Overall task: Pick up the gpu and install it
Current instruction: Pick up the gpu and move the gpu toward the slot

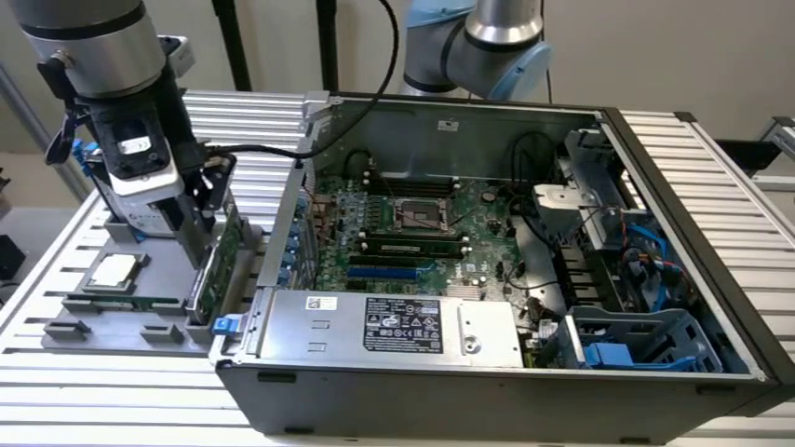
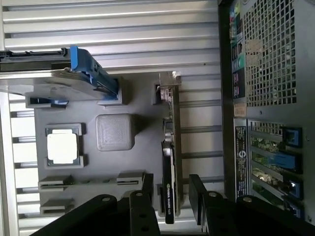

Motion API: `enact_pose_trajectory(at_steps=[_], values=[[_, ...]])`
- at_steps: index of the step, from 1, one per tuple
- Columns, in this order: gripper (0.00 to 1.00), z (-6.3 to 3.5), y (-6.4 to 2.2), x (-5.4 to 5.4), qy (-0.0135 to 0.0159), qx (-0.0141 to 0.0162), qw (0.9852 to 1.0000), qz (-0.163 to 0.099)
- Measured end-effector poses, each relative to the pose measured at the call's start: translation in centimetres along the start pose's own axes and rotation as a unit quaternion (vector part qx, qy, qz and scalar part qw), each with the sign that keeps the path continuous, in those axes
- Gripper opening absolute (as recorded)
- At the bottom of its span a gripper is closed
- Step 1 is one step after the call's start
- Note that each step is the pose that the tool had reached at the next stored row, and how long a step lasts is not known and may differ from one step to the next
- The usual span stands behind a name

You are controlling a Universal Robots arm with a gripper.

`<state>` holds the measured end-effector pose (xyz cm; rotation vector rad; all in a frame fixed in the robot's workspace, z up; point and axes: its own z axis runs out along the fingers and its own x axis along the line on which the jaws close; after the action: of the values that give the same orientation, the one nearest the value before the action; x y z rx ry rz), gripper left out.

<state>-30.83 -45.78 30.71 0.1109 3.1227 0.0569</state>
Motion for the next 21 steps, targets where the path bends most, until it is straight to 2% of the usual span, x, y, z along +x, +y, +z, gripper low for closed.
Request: enact_pose_trajectory(at_steps=[21], values=[[1.0, 4.17, -0.16, 0.0, 0.0, 0.0, 1.0, 0.0]])
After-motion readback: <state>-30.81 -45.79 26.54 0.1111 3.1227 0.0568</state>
